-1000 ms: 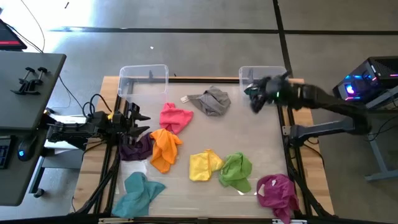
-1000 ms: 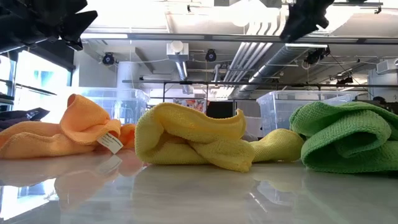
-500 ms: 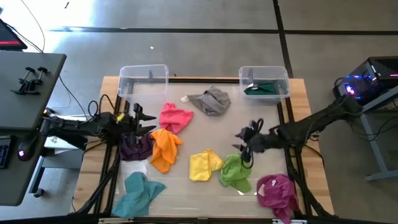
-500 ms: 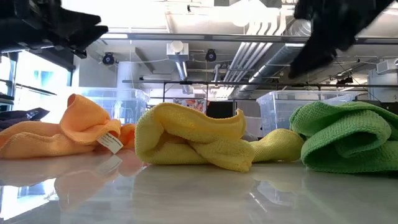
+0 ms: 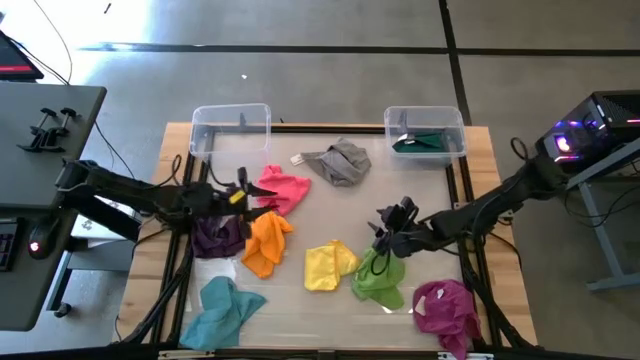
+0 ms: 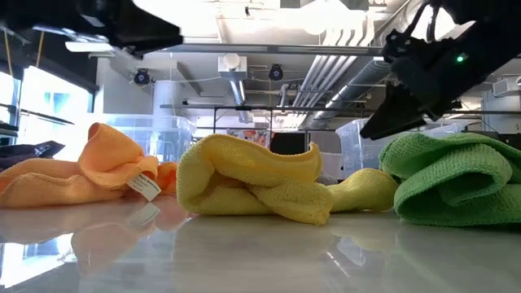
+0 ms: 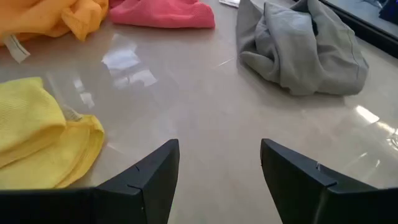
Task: Sort towels by color in basket
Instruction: Put the gray kitchen towel into the right transparent bin
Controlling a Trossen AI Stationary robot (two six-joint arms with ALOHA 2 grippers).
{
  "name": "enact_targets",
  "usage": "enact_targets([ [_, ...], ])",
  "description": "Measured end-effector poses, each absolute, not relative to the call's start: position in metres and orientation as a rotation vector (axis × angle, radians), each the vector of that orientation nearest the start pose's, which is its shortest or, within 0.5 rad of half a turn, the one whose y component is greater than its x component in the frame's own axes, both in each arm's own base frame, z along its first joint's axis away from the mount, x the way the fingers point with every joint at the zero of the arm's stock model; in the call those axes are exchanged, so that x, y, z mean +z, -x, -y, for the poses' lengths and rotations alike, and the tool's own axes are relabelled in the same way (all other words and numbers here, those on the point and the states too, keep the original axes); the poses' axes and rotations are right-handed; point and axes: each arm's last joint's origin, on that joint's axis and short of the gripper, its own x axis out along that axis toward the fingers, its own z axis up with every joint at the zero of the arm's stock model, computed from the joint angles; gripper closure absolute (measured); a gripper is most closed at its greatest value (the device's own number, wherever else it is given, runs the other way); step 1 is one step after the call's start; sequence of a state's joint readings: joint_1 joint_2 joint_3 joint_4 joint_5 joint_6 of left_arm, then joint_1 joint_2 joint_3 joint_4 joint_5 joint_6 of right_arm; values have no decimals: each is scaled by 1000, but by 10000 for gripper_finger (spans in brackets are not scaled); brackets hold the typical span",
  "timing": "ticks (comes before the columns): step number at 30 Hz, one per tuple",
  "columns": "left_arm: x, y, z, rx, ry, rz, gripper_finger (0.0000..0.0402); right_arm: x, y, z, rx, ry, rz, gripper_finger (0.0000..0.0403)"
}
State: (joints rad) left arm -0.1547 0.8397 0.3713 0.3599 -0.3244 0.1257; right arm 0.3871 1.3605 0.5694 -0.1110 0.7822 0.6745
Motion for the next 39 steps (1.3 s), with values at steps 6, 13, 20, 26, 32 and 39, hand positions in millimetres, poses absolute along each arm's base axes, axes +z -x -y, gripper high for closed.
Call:
enact_targets([
  [6,225,-212,23,160,-193,-174,259,156,-238,-62,-587,-106,-562,183],
  [13,208,-234,24,172,-204,-167,259,152,-255,-53,-486,-101,-563,183],
  [20,197,-246,25,149,-206,-142,259,152,-257,-47,-480,-121,-570,183],
  [26,198,-266,19,160,-125,-100,259,152,-257,-47,-480,-125,-571,183],
  [32,198,-298,12,194,-126,-122,259,152,-258,-47,-479,-127,-568,183],
  [39,187,-325,-8,263,-111,-233,255,151,-257,-47,-471,-122,-577,183],
])
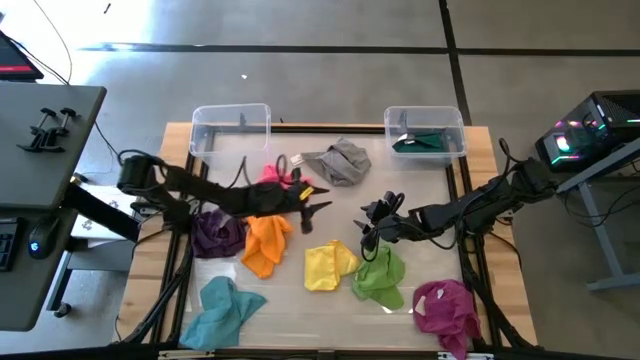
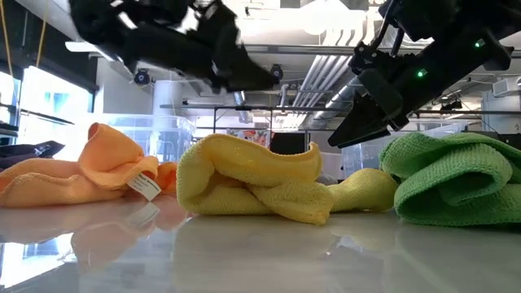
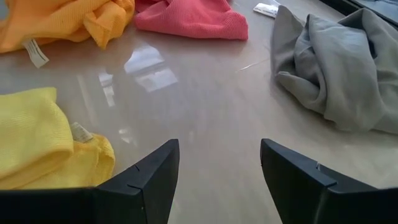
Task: Sort towels by color in basket
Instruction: Put the gray kitchen towel into the right transparent bin
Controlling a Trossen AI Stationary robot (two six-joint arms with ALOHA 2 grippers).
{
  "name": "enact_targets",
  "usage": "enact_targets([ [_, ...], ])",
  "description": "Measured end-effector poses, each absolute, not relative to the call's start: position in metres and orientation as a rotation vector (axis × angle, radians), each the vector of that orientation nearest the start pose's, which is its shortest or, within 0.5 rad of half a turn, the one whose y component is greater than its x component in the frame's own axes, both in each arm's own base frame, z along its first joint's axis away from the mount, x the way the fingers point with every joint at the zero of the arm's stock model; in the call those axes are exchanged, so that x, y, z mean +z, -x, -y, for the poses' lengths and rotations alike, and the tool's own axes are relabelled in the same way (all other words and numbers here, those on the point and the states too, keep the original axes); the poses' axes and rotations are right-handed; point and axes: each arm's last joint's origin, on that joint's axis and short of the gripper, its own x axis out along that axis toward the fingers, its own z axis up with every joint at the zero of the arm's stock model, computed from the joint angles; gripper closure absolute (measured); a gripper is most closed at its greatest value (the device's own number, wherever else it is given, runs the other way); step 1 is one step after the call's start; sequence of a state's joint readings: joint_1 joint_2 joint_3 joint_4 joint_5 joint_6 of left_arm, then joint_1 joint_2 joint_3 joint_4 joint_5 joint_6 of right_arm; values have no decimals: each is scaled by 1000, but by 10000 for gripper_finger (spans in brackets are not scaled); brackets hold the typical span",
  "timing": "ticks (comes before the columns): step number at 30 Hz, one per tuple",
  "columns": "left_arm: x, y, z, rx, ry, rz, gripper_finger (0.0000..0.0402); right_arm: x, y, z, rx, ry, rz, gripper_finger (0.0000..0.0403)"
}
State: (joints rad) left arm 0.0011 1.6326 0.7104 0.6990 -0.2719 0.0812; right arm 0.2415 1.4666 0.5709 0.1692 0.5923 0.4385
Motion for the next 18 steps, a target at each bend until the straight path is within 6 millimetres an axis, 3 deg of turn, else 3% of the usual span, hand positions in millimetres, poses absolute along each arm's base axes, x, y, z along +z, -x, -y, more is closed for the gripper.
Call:
enact_targets([
  [4,179,-343,-29,321,-69,-321,235,151,-257,-46,-473,-122,-576,183],
  [14,161,-388,-84,406,29,-521,128,151,-257,-47,-477,-138,-573,183],
  [18,149,-400,-99,456,48,-587,107,151,-257,-47,-478,-137,-576,183],
])
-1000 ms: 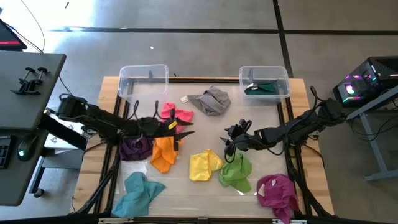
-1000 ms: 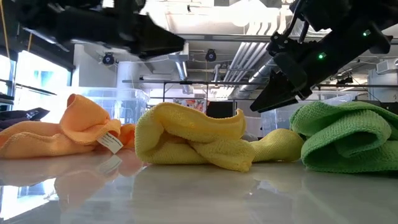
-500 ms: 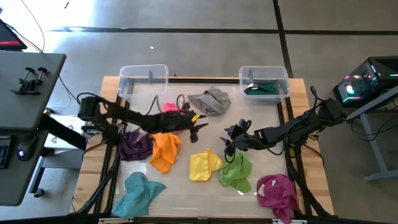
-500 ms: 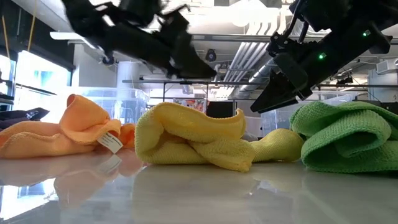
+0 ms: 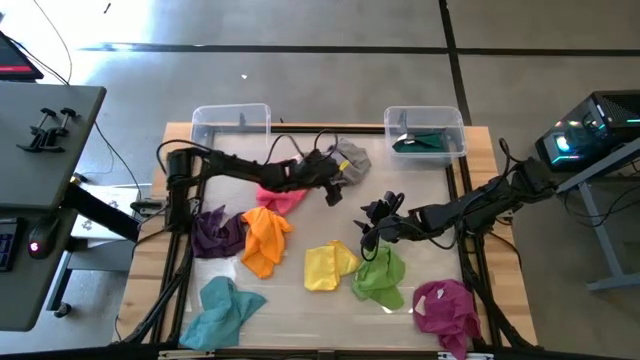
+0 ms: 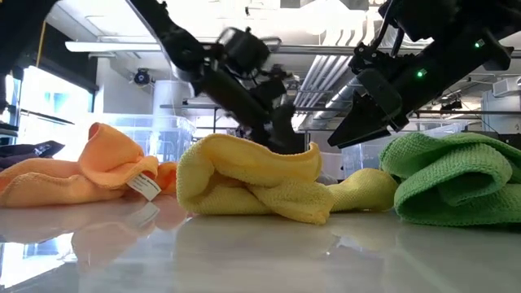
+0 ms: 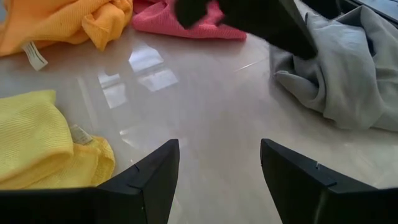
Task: Sort towels by color in basket
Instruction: Put the gray kitchen towel into the right transparent bin
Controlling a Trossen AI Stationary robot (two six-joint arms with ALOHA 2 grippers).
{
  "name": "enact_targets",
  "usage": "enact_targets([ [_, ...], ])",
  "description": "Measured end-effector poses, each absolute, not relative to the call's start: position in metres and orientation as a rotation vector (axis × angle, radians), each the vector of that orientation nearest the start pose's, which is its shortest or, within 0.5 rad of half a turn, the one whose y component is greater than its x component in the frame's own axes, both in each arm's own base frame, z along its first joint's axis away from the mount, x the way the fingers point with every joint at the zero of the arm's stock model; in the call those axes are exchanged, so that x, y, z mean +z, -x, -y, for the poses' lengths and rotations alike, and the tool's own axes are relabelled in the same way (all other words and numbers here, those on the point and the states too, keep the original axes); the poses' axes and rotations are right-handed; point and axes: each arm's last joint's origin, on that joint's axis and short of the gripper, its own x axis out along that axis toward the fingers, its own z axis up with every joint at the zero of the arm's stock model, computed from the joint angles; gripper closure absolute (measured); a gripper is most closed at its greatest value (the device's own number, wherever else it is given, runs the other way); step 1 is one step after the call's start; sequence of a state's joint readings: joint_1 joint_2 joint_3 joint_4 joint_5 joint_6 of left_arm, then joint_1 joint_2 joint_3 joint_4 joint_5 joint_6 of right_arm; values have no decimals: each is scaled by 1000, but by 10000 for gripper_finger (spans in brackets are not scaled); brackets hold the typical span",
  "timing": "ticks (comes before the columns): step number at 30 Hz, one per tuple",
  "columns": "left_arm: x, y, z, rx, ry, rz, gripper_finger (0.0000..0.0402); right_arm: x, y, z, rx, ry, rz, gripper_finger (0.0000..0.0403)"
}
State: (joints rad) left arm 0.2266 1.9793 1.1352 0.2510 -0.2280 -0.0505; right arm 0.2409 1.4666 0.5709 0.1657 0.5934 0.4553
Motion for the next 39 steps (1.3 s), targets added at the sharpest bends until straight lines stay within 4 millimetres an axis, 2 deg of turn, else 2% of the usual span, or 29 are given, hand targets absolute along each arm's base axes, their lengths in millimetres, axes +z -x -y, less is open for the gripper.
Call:
enact_targets([
  [8,127,-420,-111,460,-35,-649,124,151,-257,-46,-483,-145,-580,183],
  [16,107,-429,-114,408,-127,-707,180,149,-254,-53,-467,-153,-593,183],
  [21,106,-427,-113,389,-150,-741,251,149,-251,-66,-417,-134,-600,183],
  [28,105,-427,-112,380,-150,-755,388,149,-248,-77,-377,-124,-604,183],
  [31,114,-427,-104,355,-154,-741,387,149,-246,-80,-371,-115,-605,183],
  [33,132,-429,-91,326,-177,-699,390,149,-246,-80,-389,-102,-598,183],
  [36,174,-428,-71,315,-260,-604,398,149,-245,-79,-431,-80,-585,183],
  [39,218,-418,-51,377,-376,-555,398,149,-245,-79,-447,-75,-576,183],
])
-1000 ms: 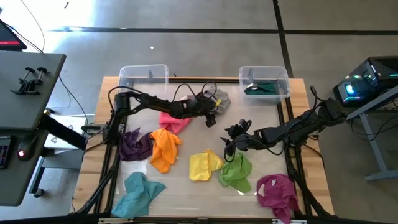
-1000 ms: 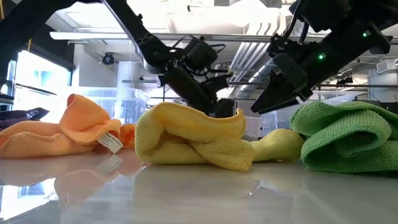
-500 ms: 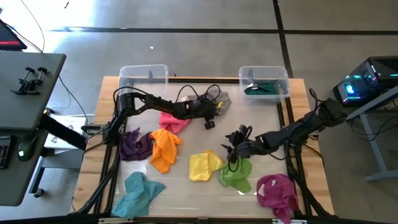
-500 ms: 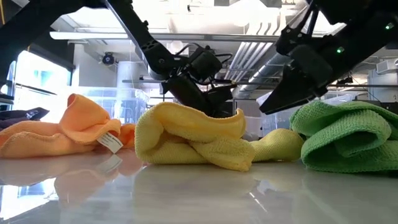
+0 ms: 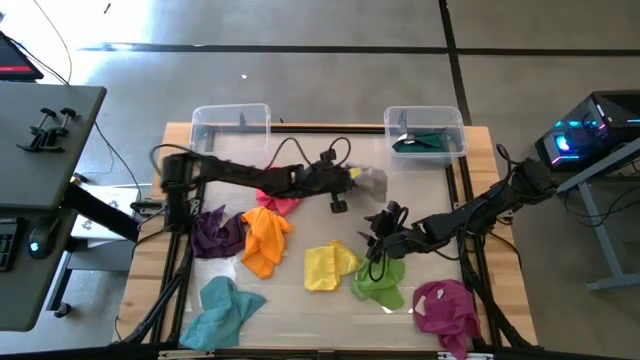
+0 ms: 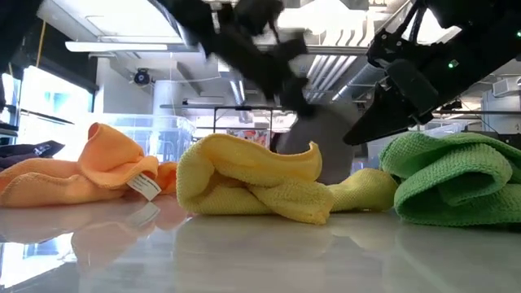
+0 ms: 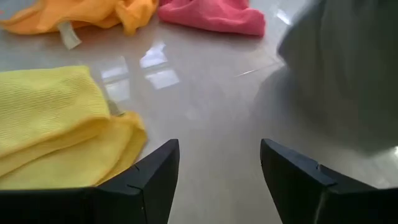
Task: Sort towels by color in basket
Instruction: Put the gray kitchen towel into the right transparent bin
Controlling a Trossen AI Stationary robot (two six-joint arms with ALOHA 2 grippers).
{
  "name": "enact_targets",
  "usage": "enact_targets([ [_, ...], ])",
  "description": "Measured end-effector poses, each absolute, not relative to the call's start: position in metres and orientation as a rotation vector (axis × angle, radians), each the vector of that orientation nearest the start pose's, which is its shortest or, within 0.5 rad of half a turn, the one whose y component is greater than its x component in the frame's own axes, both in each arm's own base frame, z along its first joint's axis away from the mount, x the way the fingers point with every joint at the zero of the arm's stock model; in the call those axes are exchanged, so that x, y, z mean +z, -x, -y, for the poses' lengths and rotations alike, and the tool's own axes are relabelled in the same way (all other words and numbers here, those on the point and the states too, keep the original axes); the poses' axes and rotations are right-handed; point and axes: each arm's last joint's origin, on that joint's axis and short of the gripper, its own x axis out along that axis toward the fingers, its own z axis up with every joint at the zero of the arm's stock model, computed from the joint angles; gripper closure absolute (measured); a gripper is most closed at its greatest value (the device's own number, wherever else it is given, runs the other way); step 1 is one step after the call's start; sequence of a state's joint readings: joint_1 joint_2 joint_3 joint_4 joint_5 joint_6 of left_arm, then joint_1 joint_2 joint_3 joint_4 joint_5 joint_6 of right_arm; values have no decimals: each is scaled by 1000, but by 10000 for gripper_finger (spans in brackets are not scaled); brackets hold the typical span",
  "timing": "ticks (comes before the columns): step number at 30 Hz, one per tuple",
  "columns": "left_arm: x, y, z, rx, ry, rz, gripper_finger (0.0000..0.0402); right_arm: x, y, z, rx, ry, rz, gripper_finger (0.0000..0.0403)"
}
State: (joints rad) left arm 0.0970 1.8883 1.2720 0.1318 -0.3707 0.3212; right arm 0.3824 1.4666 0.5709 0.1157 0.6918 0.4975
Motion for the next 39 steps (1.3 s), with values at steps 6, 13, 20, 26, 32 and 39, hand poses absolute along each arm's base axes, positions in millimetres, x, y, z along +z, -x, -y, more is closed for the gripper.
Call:
enact_targets([
  [6,291,-379,-20,518,-537,-518,400,149,-245,-79,-452,-90,-572,183],
  [13,331,-344,-4,559,-566,-498,401,148,-244,-78,-461,-83,-581,183],
  [20,337,-331,0,604,-575,-540,401,141,-238,-76,-471,-82,-605,183],
  [26,336,-331,2,570,-549,-535,401,131,-227,-77,-504,-108,-612,183],
  [32,326,-338,-2,369,-367,-354,401,136,-200,-103,-568,-10,-523,183],
  [39,277,-349,-7,106,-204,-119,401,163,-156,-128,-531,-11,-362,183],
])
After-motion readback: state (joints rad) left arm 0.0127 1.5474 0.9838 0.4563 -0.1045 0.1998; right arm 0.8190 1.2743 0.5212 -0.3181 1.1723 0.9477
